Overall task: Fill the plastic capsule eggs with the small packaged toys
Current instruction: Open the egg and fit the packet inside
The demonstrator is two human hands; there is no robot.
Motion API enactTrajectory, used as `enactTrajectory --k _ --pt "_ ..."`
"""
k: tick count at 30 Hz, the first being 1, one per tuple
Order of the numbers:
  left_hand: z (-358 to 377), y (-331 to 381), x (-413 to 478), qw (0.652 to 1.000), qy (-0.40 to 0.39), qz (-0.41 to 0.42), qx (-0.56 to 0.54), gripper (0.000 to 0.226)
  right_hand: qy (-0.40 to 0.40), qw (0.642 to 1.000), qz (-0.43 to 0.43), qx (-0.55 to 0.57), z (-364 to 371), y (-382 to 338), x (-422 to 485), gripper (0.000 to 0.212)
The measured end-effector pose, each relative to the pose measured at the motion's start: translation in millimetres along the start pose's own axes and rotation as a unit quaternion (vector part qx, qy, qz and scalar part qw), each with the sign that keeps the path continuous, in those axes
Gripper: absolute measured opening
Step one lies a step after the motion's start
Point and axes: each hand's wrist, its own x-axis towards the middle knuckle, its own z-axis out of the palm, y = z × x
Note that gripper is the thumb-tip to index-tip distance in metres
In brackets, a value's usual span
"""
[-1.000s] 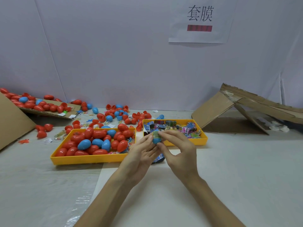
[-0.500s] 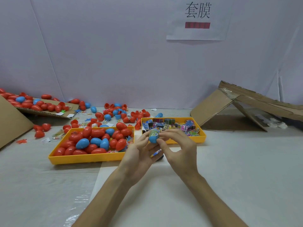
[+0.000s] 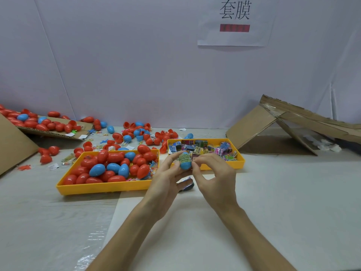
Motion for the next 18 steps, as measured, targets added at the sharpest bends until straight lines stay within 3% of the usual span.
enactTrajectory --k 8,18 --pt "-0.1 -2.6 -1.2 0.999 -0.025 0.033 0.023 0.048 -0.016 0.999 -0.02 -0.041 -0.5 -0.8 0.8 0.006" --pt "2.7 -4.0 -2.1 0.998 -0.036 0.053 0.014 0.049 -0.02 0.996 -0.056 -0.068 -0.3 -0.5 0.5 0.009"
